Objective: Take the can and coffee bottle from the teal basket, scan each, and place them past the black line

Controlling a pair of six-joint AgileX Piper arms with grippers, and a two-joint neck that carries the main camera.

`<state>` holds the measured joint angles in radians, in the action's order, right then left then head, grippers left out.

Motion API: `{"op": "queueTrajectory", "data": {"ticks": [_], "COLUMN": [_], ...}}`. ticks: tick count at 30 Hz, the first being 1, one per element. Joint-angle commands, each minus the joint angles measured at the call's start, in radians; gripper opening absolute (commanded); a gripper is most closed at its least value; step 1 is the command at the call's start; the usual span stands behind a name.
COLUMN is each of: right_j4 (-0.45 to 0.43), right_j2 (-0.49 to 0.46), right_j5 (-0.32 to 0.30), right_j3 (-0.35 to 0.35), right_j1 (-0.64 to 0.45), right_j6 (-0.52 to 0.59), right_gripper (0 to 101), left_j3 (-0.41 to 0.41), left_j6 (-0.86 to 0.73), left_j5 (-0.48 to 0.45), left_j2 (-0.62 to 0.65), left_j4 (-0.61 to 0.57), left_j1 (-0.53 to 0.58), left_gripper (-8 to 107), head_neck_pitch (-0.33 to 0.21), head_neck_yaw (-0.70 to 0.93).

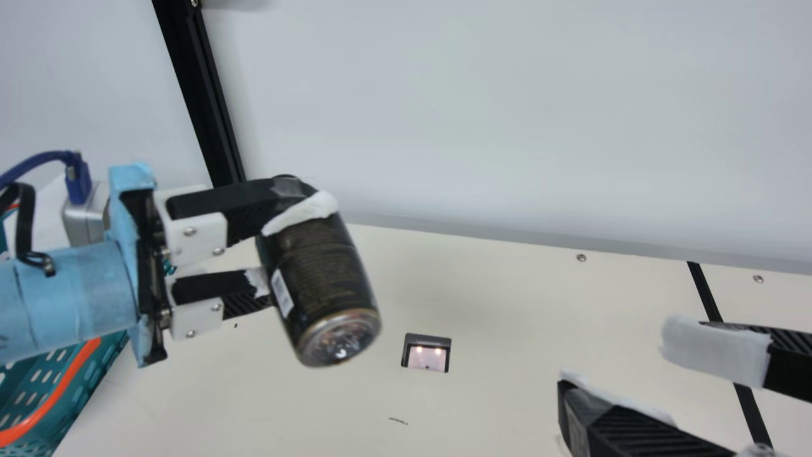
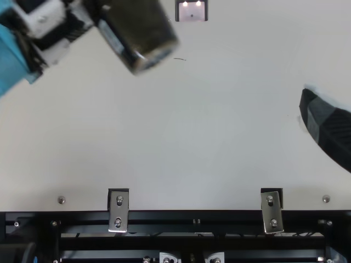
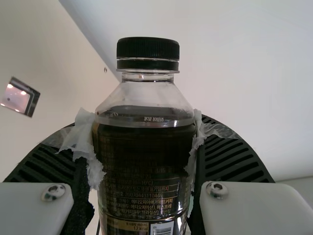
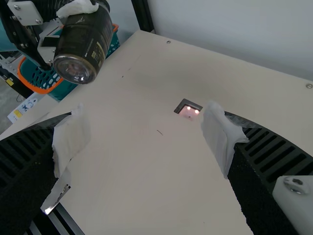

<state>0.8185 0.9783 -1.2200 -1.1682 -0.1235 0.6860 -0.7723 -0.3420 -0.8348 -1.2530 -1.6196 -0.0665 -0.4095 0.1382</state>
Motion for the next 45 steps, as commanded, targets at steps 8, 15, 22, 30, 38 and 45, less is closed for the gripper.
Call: {"op": "queueTrajectory", "data": {"ticks": [8,15,22,30,38,45], "right_j4": [0.000,0.049,0.195,0.358,0.496,0.574], "right_j2": [0.000,0.029,0.111,0.229,0.328,0.408], "right_j5": [0.000,0.052,0.130,0.165,0.200,0.228], "right_j3": [0.000,0.005,0.031,0.061,0.072,0.064], "right_j1": [0.000,0.049,0.109,0.162,0.221,0.271], "right_j6": [0.000,-0.021,0.017,0.096,0.167,0.213], "right_gripper": [101,101,101,101,101,101], "left_j3": [0.028,0.028,0.028,0.028,0.028,0.028], "left_j6": [-0.229,-0.238,-0.238,-0.238,-0.238,-0.238], "left_j5": [-0.122,-0.122,-0.122,-0.122,-0.122,-0.122], "left_j2": [-0.052,-0.052,-0.052,-0.052,-0.052,-0.052], "left_j4": [-0.127,-0.125,-0.125,-0.125,-0.125,-0.125], "left_j1": [-0.129,-0.129,-0.129,-0.129,-0.129,-0.129], "left_gripper": [10,10,10,10,10,10], "head_neck_pitch": [-0.027,-0.027,-0.027,-0.027,-0.027,-0.027], "head_neck_yaw": [-0.014,-0.014,-0.014,-0.014,-0.014,-0.014]}}
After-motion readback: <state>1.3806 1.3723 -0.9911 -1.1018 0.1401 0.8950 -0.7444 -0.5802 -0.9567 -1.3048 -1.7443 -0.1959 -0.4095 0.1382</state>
